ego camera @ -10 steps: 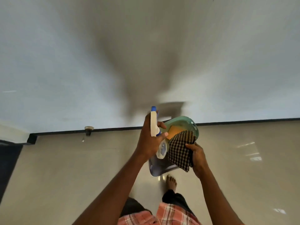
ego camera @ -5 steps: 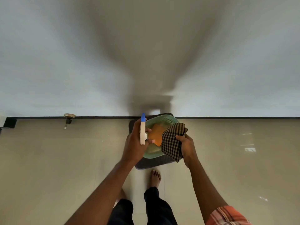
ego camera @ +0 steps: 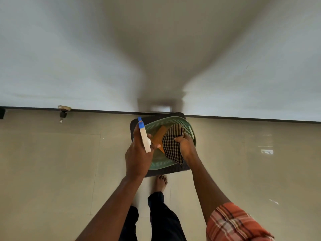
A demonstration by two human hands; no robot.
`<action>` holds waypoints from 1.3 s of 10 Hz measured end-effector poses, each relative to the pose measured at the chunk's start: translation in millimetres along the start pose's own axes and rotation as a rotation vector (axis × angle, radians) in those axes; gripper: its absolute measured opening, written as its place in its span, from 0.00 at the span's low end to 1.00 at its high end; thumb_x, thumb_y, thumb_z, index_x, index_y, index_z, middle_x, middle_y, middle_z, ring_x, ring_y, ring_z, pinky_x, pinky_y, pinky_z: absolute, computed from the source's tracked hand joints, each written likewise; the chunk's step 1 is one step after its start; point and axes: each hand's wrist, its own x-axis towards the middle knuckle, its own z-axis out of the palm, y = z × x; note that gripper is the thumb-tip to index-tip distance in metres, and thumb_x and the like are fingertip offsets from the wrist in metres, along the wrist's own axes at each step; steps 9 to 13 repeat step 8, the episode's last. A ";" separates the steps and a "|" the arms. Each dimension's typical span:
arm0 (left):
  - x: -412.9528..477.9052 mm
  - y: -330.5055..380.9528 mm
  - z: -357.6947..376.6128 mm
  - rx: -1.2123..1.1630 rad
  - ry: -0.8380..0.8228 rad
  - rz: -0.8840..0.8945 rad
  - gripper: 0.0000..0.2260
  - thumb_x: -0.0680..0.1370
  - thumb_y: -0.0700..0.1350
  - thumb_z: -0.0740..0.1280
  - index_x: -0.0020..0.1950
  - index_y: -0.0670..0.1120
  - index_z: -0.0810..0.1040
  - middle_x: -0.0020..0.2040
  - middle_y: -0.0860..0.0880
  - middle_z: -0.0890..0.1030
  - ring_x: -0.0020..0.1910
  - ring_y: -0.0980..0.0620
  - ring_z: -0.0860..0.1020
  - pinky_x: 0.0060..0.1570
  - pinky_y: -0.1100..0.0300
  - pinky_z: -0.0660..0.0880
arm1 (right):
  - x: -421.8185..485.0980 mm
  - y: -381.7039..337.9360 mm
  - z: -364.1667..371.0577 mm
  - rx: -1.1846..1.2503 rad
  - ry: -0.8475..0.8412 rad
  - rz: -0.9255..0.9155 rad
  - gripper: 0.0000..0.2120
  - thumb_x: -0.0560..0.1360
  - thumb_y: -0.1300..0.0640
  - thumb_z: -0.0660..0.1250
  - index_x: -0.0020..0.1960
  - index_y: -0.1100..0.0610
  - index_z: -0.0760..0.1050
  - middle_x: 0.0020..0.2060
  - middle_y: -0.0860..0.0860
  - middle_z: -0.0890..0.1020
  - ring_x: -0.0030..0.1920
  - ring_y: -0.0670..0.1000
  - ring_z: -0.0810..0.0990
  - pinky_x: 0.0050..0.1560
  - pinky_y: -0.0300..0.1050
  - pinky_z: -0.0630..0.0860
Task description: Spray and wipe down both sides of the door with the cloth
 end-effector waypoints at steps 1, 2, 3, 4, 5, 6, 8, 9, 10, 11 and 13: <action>-4.0 -0.8 -1.4 -0.014 0.016 -0.075 0.45 0.68 0.45 0.78 0.77 0.45 0.54 0.49 0.53 0.79 0.43 0.53 0.78 0.46 0.57 0.76 | 10.4 -0.6 10.3 -0.134 -0.058 0.005 0.13 0.79 0.62 0.59 0.61 0.52 0.71 0.53 0.52 0.77 0.54 0.55 0.74 0.57 0.55 0.74; -2.9 -5.8 -1.4 -0.029 0.013 -0.138 0.46 0.69 0.46 0.77 0.78 0.44 0.52 0.50 0.51 0.77 0.45 0.52 0.77 0.47 0.58 0.75 | 25.9 -0.1 19.9 -0.222 -0.130 -0.006 0.15 0.77 0.63 0.59 0.62 0.55 0.73 0.56 0.54 0.78 0.58 0.58 0.75 0.63 0.59 0.71; 1.3 -12.2 -1.8 -0.059 0.011 -0.167 0.46 0.69 0.46 0.77 0.78 0.47 0.51 0.52 0.52 0.78 0.48 0.50 0.78 0.51 0.56 0.75 | 48.1 4.7 22.7 -0.407 -0.105 -0.026 0.12 0.78 0.62 0.60 0.59 0.55 0.75 0.54 0.54 0.80 0.57 0.58 0.77 0.62 0.58 0.73; 3.6 -16.5 -2.6 -0.058 0.009 -0.184 0.44 0.69 0.46 0.77 0.77 0.46 0.54 0.55 0.48 0.79 0.51 0.47 0.79 0.51 0.52 0.77 | 61.0 16.9 19.3 -0.813 0.045 -0.153 0.17 0.75 0.60 0.63 0.63 0.57 0.73 0.55 0.55 0.80 0.56 0.58 0.79 0.56 0.53 0.77; 2.5 -14.8 -5.1 -0.026 -0.006 -0.190 0.46 0.68 0.47 0.78 0.78 0.48 0.53 0.56 0.47 0.78 0.51 0.48 0.78 0.51 0.52 0.77 | 50.1 23.9 20.3 -0.989 0.213 -0.276 0.23 0.72 0.62 0.64 0.67 0.60 0.68 0.61 0.57 0.75 0.60 0.60 0.76 0.57 0.56 0.76; 4.1 -17.7 -5.7 -0.035 -0.042 -0.183 0.49 0.67 0.45 0.79 0.78 0.48 0.50 0.56 0.45 0.78 0.51 0.46 0.78 0.50 0.50 0.78 | 40.1 29.0 22.8 -1.066 0.242 -0.341 0.25 0.73 0.60 0.63 0.69 0.60 0.66 0.66 0.59 0.72 0.65 0.61 0.72 0.64 0.58 0.73; -5.9 -11.2 -19.6 0.048 -0.126 -0.180 0.46 0.69 0.39 0.76 0.79 0.45 0.51 0.64 0.41 0.74 0.61 0.41 0.75 0.54 0.46 0.76 | -1.8 42.2 32.9 -1.181 0.280 -0.479 0.27 0.77 0.56 0.60 0.74 0.60 0.60 0.71 0.58 0.67 0.74 0.60 0.61 0.76 0.57 0.56; -5.9 -11.2 -19.6 0.048 -0.126 -0.180 0.46 0.69 0.39 0.76 0.79 0.45 0.51 0.64 0.41 0.74 0.61 0.41 0.75 0.54 0.46 0.76 | -1.8 42.2 32.9 -1.181 0.280 -0.479 0.27 0.77 0.56 0.60 0.74 0.60 0.60 0.71 0.58 0.67 0.74 0.60 0.61 0.76 0.57 0.56; -5.9 -11.2 -19.6 0.048 -0.126 -0.180 0.46 0.69 0.39 0.76 0.79 0.45 0.51 0.64 0.41 0.74 0.61 0.41 0.75 0.54 0.46 0.76 | -1.8 42.2 32.9 -1.181 0.280 -0.479 0.27 0.77 0.56 0.60 0.74 0.60 0.60 0.71 0.58 0.67 0.74 0.60 0.61 0.76 0.57 0.56; -5.9 -11.2 -19.6 0.048 -0.126 -0.180 0.46 0.69 0.39 0.76 0.79 0.45 0.51 0.64 0.41 0.74 0.61 0.41 0.75 0.54 0.46 0.76 | -1.8 42.2 32.9 -1.181 0.280 -0.479 0.27 0.77 0.56 0.60 0.74 0.60 0.60 0.71 0.58 0.67 0.74 0.60 0.61 0.76 0.57 0.56; -5.9 -11.2 -19.6 0.048 -0.126 -0.180 0.46 0.69 0.39 0.76 0.79 0.45 0.51 0.64 0.41 0.74 0.61 0.41 0.75 0.54 0.46 0.76 | -1.8 42.2 32.9 -1.181 0.280 -0.479 0.27 0.77 0.56 0.60 0.74 0.60 0.60 0.71 0.58 0.67 0.74 0.60 0.61 0.76 0.57 0.56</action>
